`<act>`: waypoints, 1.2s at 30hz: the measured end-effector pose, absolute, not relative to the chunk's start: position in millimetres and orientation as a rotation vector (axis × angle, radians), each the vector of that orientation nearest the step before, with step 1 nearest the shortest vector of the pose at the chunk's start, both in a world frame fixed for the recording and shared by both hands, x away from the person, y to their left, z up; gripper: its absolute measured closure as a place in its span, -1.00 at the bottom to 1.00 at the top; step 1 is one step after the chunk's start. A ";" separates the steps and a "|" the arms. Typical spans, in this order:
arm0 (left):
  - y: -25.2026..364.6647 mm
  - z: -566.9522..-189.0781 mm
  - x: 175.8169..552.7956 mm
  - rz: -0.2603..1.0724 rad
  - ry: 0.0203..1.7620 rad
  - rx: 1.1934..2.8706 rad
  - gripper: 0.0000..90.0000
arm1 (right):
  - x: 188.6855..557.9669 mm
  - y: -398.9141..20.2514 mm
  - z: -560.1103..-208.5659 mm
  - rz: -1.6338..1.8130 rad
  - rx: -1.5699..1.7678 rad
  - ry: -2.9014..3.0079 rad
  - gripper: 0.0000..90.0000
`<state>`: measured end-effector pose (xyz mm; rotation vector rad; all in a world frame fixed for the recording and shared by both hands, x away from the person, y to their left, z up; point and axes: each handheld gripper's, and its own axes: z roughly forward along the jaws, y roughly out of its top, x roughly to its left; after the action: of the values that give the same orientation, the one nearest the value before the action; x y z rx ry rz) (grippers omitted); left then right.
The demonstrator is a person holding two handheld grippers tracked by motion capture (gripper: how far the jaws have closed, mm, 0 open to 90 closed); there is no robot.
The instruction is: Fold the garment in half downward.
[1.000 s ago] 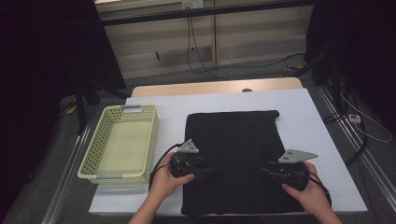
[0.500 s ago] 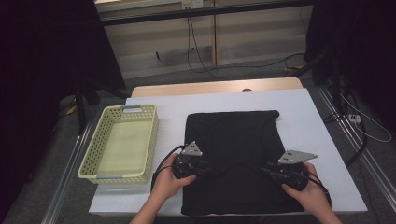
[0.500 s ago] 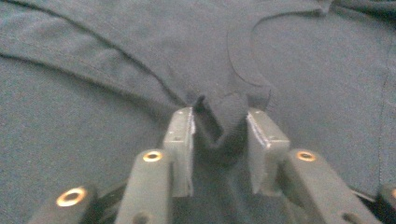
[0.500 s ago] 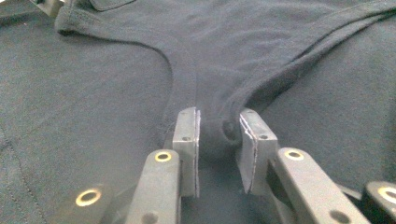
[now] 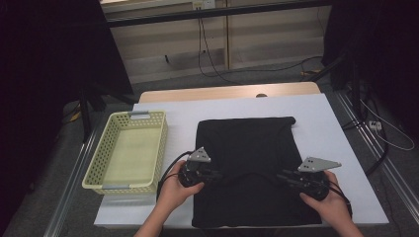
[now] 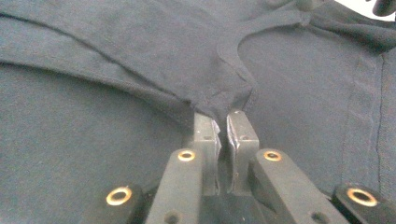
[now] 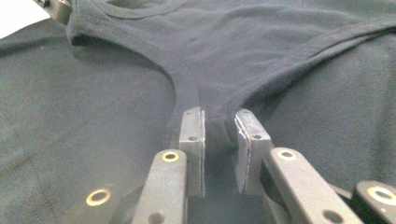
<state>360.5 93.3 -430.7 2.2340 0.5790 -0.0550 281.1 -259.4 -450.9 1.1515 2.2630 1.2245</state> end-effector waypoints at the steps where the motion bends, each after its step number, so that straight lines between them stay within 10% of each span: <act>1: 93.6 -429.9 360.3 -0.062 0.583 2.233 0.89 | 281.1 -259.9 -450.3 1.237 1.153 2.255 0.69; 36: 105.6 -399.4 346.0 -0.045 0.508 2.211 0.89 | 264.2 -264.0 -421.8 1.364 1.099 2.187 0.71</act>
<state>346.0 105.6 -399.4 2.2112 0.5083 -0.0452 264.2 -264.0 -421.8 1.0986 2.1867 1.3635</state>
